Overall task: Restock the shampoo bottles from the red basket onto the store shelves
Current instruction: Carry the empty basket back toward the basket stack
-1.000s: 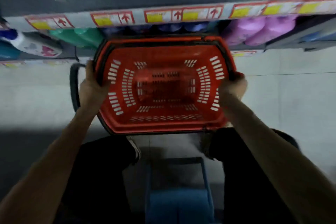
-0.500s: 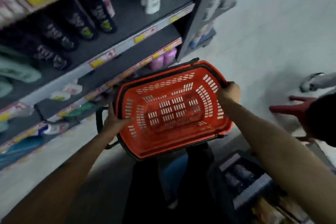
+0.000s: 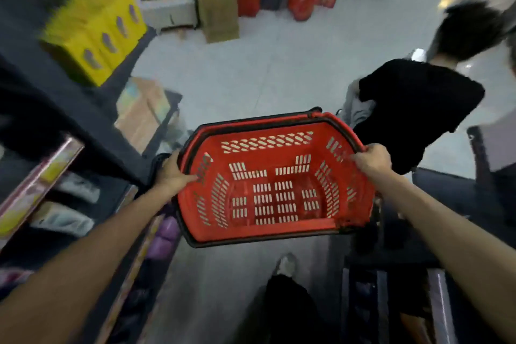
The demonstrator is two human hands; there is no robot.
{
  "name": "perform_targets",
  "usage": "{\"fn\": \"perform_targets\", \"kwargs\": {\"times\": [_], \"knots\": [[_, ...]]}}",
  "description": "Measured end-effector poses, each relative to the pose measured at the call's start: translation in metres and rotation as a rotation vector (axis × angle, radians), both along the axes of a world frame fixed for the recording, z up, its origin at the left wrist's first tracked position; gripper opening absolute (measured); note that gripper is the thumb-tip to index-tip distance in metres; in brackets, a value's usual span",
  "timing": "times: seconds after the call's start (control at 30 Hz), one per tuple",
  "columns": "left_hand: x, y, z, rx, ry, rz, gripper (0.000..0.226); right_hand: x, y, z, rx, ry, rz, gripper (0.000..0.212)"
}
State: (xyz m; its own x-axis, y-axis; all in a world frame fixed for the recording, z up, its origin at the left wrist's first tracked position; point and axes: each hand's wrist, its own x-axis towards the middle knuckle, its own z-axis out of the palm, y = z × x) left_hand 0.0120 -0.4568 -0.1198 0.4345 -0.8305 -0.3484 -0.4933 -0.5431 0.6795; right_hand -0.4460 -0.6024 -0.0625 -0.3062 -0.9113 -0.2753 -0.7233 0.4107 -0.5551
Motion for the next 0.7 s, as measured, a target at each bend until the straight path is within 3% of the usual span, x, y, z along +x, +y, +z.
{"fn": "perform_targets", "kwargs": {"times": [0.1,0.33,0.7], "knots": [[-0.008,-0.092,0.029,0.005,-0.114,-0.085,0.100,-0.031,-0.050,0.014,-0.010,-0.058,-0.054,0.014],[-0.035,-0.251,0.105,-0.059,-0.173,-0.127,0.095,-0.060,-0.163,0.042,-0.034,-0.135,-0.119,0.016],[-0.021,-0.464,0.111,-0.108,-0.214,-0.162,0.089,-0.031,-0.356,0.050,-0.051,-0.176,-0.194,0.008]]}}
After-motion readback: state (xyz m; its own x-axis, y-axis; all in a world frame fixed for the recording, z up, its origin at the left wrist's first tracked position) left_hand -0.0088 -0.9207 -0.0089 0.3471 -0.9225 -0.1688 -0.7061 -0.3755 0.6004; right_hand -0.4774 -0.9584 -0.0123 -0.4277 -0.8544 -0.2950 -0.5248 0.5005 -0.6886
